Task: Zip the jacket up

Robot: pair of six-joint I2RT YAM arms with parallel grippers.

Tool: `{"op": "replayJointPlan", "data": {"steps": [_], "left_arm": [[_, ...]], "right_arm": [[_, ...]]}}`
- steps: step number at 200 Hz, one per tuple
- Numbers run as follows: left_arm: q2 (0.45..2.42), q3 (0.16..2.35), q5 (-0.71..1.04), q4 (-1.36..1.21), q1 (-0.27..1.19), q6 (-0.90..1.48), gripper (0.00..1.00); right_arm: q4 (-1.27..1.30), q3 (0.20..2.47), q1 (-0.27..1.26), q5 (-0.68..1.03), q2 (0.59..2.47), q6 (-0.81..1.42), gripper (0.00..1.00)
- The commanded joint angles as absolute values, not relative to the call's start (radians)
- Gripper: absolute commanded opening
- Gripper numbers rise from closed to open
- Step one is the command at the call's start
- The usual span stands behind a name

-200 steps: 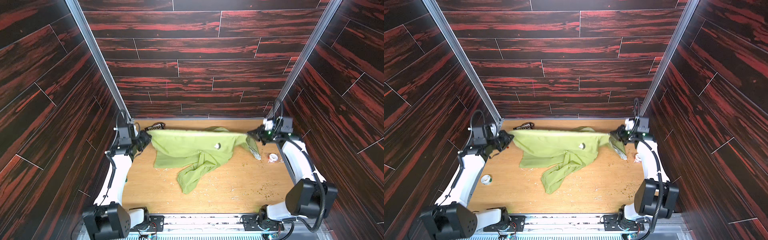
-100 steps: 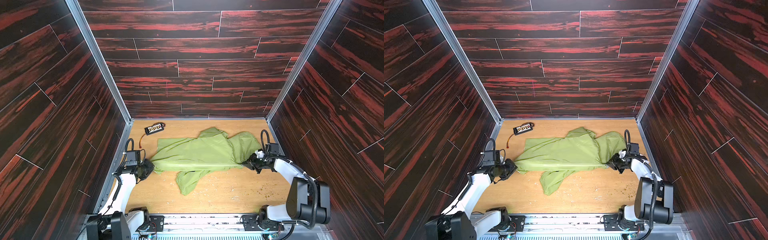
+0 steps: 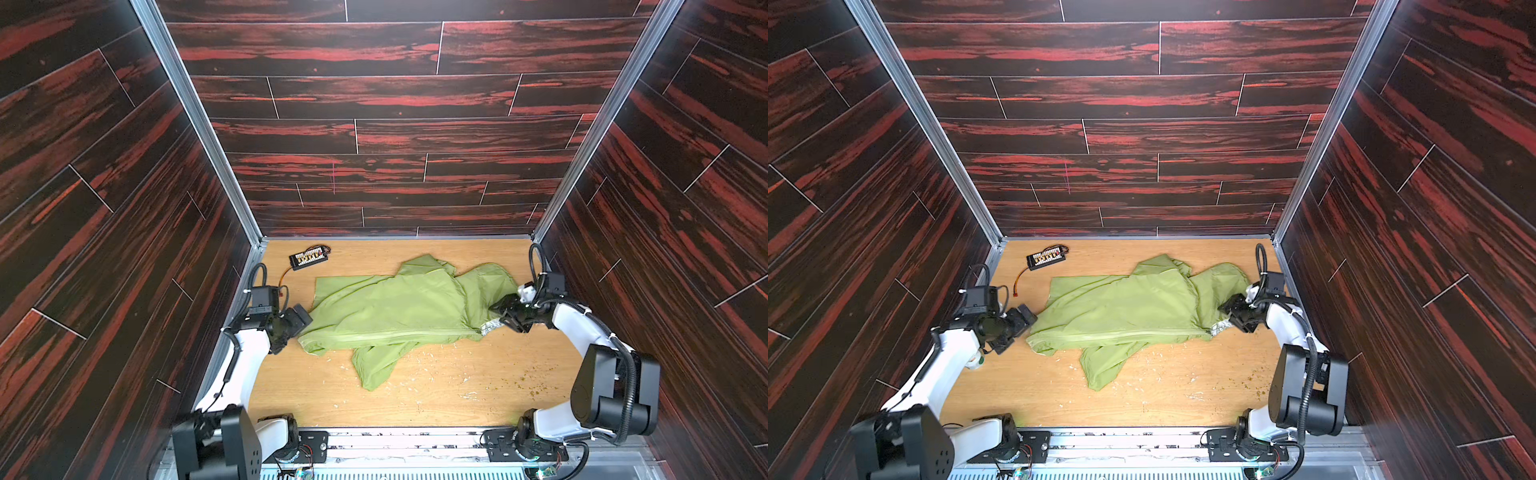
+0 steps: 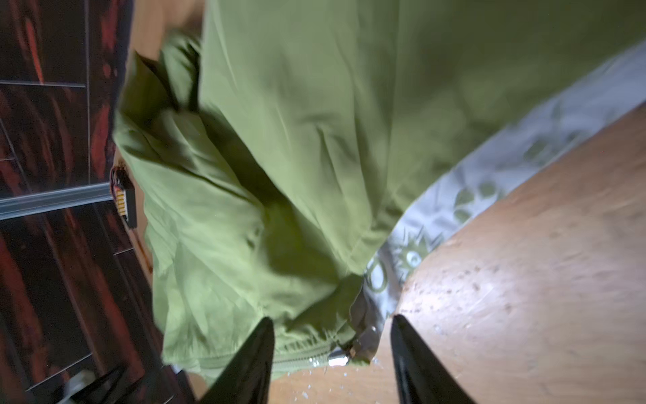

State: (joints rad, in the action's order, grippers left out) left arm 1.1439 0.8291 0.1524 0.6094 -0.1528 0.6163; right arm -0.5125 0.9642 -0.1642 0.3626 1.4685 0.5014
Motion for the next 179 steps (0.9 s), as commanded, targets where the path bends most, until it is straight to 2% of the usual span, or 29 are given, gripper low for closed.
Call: {"op": "replayJointPlan", "data": {"steps": [1, 28, 48, 50, 53, 55, 66, 77, 95, 114, 134, 179], "left_arm": [[1.000, 0.853, 0.033, 0.605, -0.159, 0.593, 1.00], [0.794, 0.711, -0.080, 0.226, -0.158, 0.582, 0.99], [0.696, 0.551, -0.176, -0.102, -0.158, 0.503, 0.99], [0.690, 0.532, -0.182, -0.140, -0.158, 0.493, 1.00], [0.683, 0.507, -0.185, -0.193, -0.158, 0.456, 1.00], [0.681, 0.491, -0.181, -0.229, -0.159, 0.436, 1.00], [0.667, 0.416, -0.191, -0.385, -0.158, 0.333, 1.00], [0.666, 0.374, -0.267, -0.454, -0.158, 0.303, 1.00], [0.716, 0.390, -0.402, -0.385, -0.160, 0.306, 1.00], [0.791, 0.392, -0.358, -0.312, -0.159, 0.231, 1.00], [0.905, 0.346, -0.327, -0.367, -0.158, 0.227, 1.00], [1.215, 0.264, -0.290, -0.755, -0.159, 0.209, 1.00]], "right_arm": [[-0.533, 1.016, -0.169, 0.266, 1.370, 0.466, 0.60], [-0.388, 1.027, -0.160, 0.107, 1.258, 0.469, 0.57], [-0.021, 0.860, -0.147, 0.031, 1.123, 0.412, 0.59], [0.007, 0.845, -0.147, 0.023, 1.109, 0.407, 0.63], [0.045, 0.828, -0.147, 0.009, 1.094, 0.398, 0.86], [0.064, 0.817, -0.147, 0.001, 1.086, 0.390, 0.94], [0.157, 0.779, -0.148, -0.035, 1.070, 0.337, 0.99], [0.203, 0.765, -0.147, -0.080, 1.082, 0.294, 0.98], [0.202, 0.785, -0.153, -0.162, 1.136, 0.243, 0.97], [0.273, 0.738, -0.153, -0.139, 1.189, 0.144, 0.96], [0.395, 0.626, -0.152, -0.137, 1.235, 0.094, 0.96], [0.756, 0.445, -0.142, 0.000, 1.409, 0.114, 0.94]]}}
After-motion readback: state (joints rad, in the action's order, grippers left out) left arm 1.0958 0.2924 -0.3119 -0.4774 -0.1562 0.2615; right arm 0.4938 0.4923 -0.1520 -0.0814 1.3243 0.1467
